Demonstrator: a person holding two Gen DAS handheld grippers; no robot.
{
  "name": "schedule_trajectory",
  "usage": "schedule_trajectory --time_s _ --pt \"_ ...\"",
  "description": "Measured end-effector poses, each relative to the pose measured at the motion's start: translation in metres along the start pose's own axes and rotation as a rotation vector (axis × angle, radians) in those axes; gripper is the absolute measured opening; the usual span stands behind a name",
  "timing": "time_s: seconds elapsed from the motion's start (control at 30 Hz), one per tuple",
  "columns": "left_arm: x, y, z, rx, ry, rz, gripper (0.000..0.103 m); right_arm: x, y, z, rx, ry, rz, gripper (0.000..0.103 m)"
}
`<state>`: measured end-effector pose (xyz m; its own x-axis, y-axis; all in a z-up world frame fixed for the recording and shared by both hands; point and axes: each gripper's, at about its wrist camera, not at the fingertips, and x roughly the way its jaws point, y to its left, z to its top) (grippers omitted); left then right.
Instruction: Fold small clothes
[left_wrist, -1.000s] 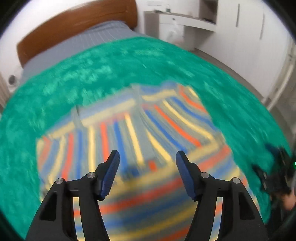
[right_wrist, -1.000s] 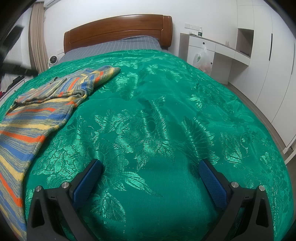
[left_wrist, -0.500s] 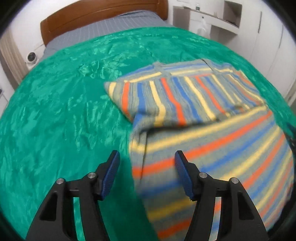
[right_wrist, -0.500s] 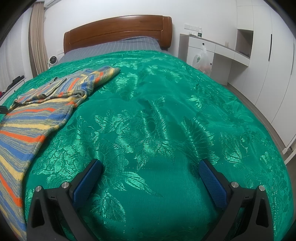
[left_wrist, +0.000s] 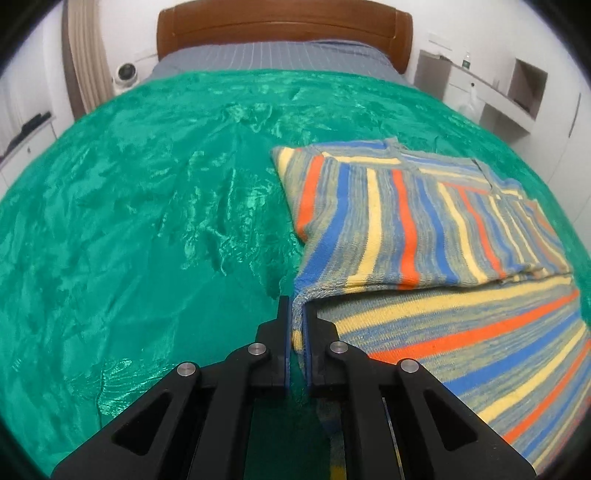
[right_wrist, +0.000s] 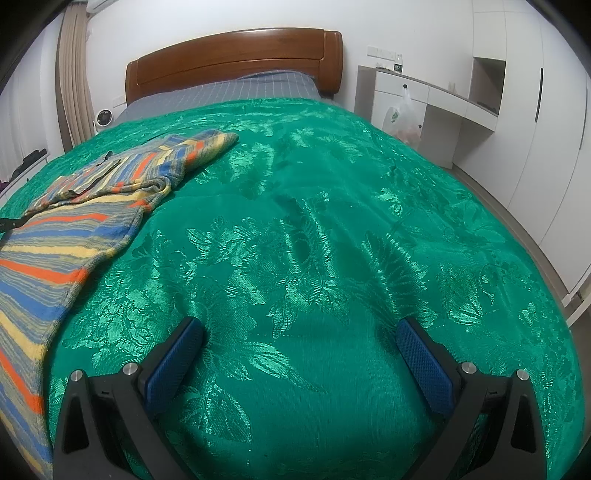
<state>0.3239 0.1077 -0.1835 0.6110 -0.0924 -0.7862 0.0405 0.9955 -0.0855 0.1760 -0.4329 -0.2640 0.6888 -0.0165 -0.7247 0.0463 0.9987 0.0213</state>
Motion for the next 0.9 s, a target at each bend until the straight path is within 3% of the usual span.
schedule_trajectory --time_s 0.2,0.3,0.37,0.4,0.47,0.53,0.7,0.8,0.9 --pt "-0.014 0.009 -0.009 -0.01 0.052 -0.045 0.009 0.0 0.0 0.0 0.0 -0.001 0.002 0.103" --pt "-0.034 0.009 -0.006 0.003 0.028 -0.04 0.028 0.0 0.0 0.0 0.0 -0.001 0.001 0.103" --pt "-0.048 0.003 0.004 0.021 -0.038 -0.031 0.051 0.0 0.0 0.0 0.0 -0.002 0.001 0.103" --pt "-0.052 -0.002 0.01 0.033 -0.069 -0.024 0.054 0.0 0.0 0.0 0.0 -0.001 0.001 0.103" --pt "-0.052 -0.013 0.025 0.053 -0.105 -0.018 0.056 0.0 0.0 0.0 0.0 0.0 0.001 0.103" --pt "-0.039 -0.021 0.035 0.056 -0.087 -0.022 0.056 -0.001 0.0 0.0 0.0 0.0 0.001 0.103" --pt "0.019 -0.008 0.018 -0.022 0.114 0.046 0.058 -0.001 -0.001 0.0 0.0 0.0 0.0 0.103" --pt "0.0 0.006 -0.005 -0.03 0.054 0.043 0.069 -0.001 0.0 0.0 0.0 0.0 0.001 0.103" --pt "-0.028 0.014 -0.02 -0.017 0.033 0.071 0.071 -0.001 -0.001 0.0 0.0 -0.002 0.003 0.103"
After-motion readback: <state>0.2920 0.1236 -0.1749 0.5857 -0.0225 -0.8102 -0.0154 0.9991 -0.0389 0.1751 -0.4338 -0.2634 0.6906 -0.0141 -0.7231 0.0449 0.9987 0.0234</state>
